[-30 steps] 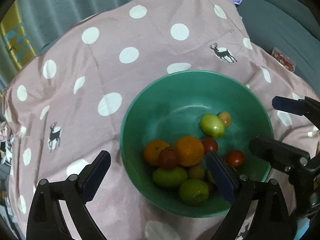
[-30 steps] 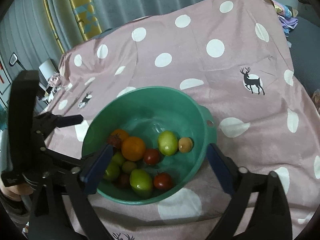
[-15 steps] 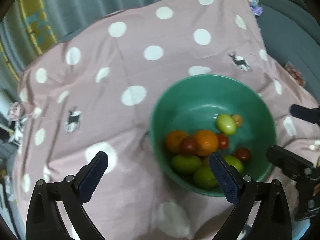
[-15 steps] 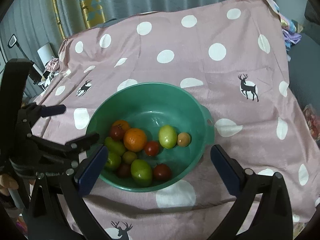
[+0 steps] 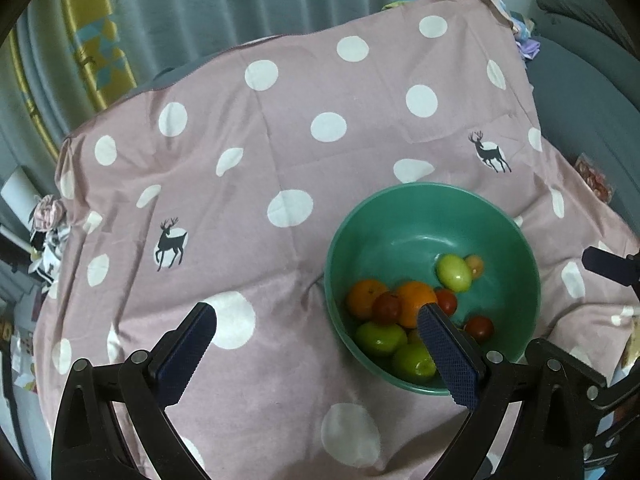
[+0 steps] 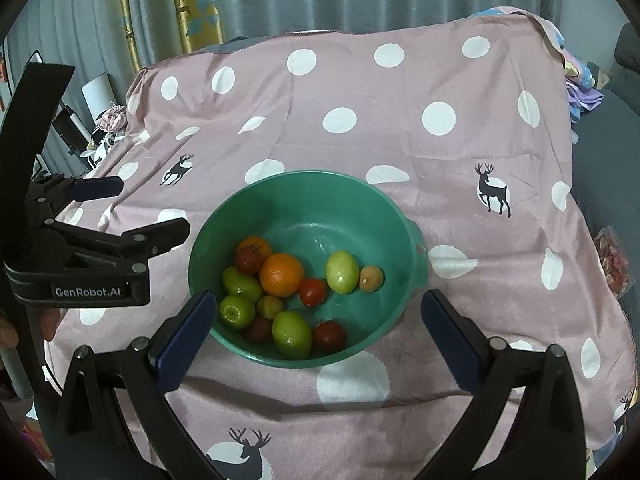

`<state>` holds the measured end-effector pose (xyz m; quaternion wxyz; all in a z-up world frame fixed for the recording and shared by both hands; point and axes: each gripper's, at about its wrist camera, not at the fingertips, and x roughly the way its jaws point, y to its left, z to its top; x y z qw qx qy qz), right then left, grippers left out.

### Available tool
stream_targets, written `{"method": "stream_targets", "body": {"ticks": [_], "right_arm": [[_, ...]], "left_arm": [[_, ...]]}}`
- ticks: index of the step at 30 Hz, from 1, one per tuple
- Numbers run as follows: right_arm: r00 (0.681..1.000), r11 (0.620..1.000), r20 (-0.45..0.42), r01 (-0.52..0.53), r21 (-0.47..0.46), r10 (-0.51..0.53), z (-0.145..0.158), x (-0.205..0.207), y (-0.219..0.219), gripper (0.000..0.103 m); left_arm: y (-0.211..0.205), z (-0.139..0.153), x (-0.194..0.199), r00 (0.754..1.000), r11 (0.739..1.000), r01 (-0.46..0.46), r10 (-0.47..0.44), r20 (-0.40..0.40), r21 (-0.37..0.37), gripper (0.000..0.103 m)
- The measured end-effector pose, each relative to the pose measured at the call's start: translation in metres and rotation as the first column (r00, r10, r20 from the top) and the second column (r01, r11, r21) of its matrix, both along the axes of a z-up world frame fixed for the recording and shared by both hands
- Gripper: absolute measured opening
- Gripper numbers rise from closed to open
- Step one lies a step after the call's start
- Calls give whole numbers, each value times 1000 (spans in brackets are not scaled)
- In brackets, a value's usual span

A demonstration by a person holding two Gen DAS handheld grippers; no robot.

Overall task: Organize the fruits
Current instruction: 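Open both tools and withdraw them from the bowl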

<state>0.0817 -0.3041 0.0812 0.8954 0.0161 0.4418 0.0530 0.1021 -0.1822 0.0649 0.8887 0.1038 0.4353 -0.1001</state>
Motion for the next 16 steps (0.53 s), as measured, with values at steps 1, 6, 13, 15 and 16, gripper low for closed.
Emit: {"method": "stream_targets", "body": {"ticks": [1,6,13,15,16], "right_arm": [[1000,1000,0,-2,0,2,0,0,0,103],[1000,1000,2,-9,-4,9,1,-1,4,103],[1000,1000,-1,-18,-3,18,1,0,7,103],[1000,1000,0,-21,0,21,1,0,8,103],[1000,1000,1,-21,-1,21,1,1,7,103]], "left_arm": [[0,0,0,1000,1000,0,0,1,1,100],[0,0,1,1000,1000,-6,6,-7,3,100],[0,1,1,1000,1000,6,-5,3,-10,100],[0,1,1,1000,1000,11,-11,4,-18,100],[-1,1,1,1000,1000,15,-15,2,-21,100]]}}
